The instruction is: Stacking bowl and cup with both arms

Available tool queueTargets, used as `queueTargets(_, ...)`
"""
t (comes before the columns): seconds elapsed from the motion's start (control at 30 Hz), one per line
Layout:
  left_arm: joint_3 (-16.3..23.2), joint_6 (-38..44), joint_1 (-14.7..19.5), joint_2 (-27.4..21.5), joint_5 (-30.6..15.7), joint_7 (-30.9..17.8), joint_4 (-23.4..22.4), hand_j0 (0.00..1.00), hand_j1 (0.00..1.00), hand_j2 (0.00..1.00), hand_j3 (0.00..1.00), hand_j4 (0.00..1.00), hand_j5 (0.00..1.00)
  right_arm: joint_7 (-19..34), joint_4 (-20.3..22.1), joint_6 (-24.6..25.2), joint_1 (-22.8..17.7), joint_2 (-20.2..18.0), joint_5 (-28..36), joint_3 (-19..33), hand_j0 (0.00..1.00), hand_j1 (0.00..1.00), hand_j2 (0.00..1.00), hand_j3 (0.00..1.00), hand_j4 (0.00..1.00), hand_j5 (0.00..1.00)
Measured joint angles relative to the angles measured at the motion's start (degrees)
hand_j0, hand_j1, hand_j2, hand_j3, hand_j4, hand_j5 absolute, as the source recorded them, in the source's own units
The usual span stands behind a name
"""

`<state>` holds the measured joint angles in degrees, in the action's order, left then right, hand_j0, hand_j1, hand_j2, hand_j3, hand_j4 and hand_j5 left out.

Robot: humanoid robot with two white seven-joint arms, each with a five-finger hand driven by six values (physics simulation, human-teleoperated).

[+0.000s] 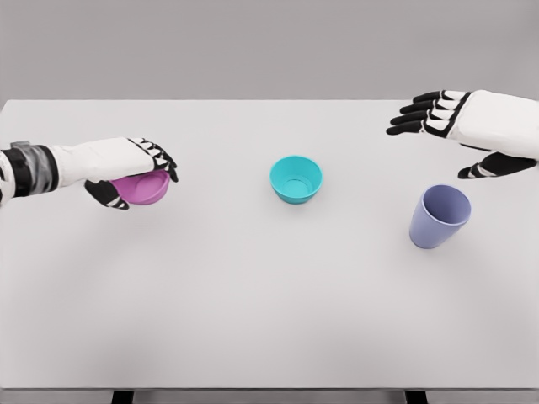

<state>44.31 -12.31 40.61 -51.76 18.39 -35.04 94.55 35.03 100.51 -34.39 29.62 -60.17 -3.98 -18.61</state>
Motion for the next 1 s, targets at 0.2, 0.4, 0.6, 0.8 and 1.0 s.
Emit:
queueTargets(0.2, 0.01, 0.00, 1.05, 2.04, 0.06, 0.00, 0.02, 0.71, 0.71, 0.71, 0.71, 0.71, 0.71, 0.00, 0.02, 0.00, 0.09, 0.94, 0.01, 0.03, 1.00, 1.00, 1.00, 1.00, 1.00, 1.00)
queueTargets(0.4, 0.06, 0.03, 1.58, 3.92, 0.15, 0.00, 0.01, 0.71, 0.71, 0.71, 0.71, 0.71, 0.71, 0.00, -0.01, -0.04, 0.44, 0.70, -0.03, 1.19, 1.00, 1.00, 1.00, 1.00, 1.00, 1.00)
queueTargets(0.6, 0.16, 0.09, 2.20, 6.10, 0.50, 0.00, -0.16, 0.71, 0.71, 0.71, 0.71, 0.71, 0.71, 0.00, 0.02, -0.06, 0.09, 0.29, -0.04, 1.87, 1.00, 1.00, 1.00, 1.00, 1.00, 1.00)
queueTargets(0.8, 0.19, 0.23, 2.64, 9.04, 2.08, 0.00, -0.54, 0.71, 0.71, 0.71, 0.71, 0.71, 0.71, 0.00, 0.01, -0.06, 0.18, -0.43, -0.03, 1.97, 1.00, 1.00, 1.00, 1.00, 1.00, 1.00)
queueTargets(1.0, 0.20, 0.44, 3.43, 12.38, 3.32, -0.01, -1.63, 0.71, 0.71, 0.71, 0.71, 0.71, 0.71, 0.00, 0.03, -0.06, -0.09, -1.34, 0.00, 1.98, 1.00, 1.00, 1.00, 1.00, 1.00, 1.00)
